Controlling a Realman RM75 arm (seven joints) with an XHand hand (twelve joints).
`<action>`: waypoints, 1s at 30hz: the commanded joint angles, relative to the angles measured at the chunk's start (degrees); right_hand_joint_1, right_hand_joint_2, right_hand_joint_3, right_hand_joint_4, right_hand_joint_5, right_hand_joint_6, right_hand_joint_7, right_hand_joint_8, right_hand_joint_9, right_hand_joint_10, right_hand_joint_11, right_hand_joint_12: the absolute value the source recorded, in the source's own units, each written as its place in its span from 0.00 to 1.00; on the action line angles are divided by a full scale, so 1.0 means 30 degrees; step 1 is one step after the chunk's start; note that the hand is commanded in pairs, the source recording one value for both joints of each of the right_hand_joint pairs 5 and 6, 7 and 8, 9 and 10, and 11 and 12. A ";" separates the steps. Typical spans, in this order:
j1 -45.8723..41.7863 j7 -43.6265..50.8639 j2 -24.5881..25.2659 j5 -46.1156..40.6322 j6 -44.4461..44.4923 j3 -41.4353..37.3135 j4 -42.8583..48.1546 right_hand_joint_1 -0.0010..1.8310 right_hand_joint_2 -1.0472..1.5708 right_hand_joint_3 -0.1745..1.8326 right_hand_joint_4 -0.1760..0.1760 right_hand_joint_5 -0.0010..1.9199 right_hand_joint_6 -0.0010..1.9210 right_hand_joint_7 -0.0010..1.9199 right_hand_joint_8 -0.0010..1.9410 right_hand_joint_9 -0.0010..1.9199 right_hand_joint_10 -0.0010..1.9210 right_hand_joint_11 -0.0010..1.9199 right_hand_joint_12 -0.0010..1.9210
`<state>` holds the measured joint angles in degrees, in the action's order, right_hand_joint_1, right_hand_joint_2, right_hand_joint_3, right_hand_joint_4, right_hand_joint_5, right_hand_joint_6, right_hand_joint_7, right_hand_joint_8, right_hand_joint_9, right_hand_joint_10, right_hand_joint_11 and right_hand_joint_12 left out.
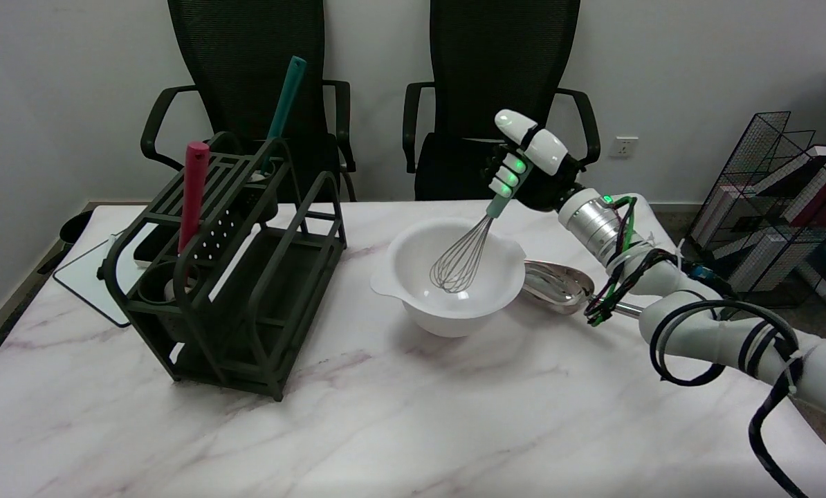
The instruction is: Place the whisk into the mixing bowl.
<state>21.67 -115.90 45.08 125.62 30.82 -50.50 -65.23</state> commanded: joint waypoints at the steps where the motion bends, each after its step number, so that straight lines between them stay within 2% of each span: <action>1: 0.1189 -0.0984 0.0201 0.0719 -0.0108 0.1594 0.2248 0.61 0.93 0.30 0.50 1.00 1.00 1.00 0.99 1.00 1.00 1.00 1.00; 20: 0.1160 -0.0984 0.1106 0.0585 -0.0055 0.1594 0.3578 0.57 0.95 0.30 0.50 1.00 1.00 1.00 0.99 1.00 1.00 0.98 0.98; 23: 0.1160 -0.0984 0.1106 0.0559 -0.0055 0.1594 0.3525 0.55 0.97 0.30 0.50 1.00 1.00 0.99 0.98 0.96 0.96 0.92 0.92; 28: 0.1000 -0.0984 0.1159 0.0559 -0.0055 0.1594 0.3450 0.56 0.92 0.31 0.50 1.00 1.00 0.89 0.88 0.84 0.84 0.79 0.79; 30: 0.0973 -0.0984 0.1186 0.0559 -0.0055 0.1594 0.3447 0.56 0.90 0.33 0.50 1.00 1.00 0.85 0.84 0.80 0.80 0.71 0.71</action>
<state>24.85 -118.63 47.70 127.30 30.54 -46.10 -56.04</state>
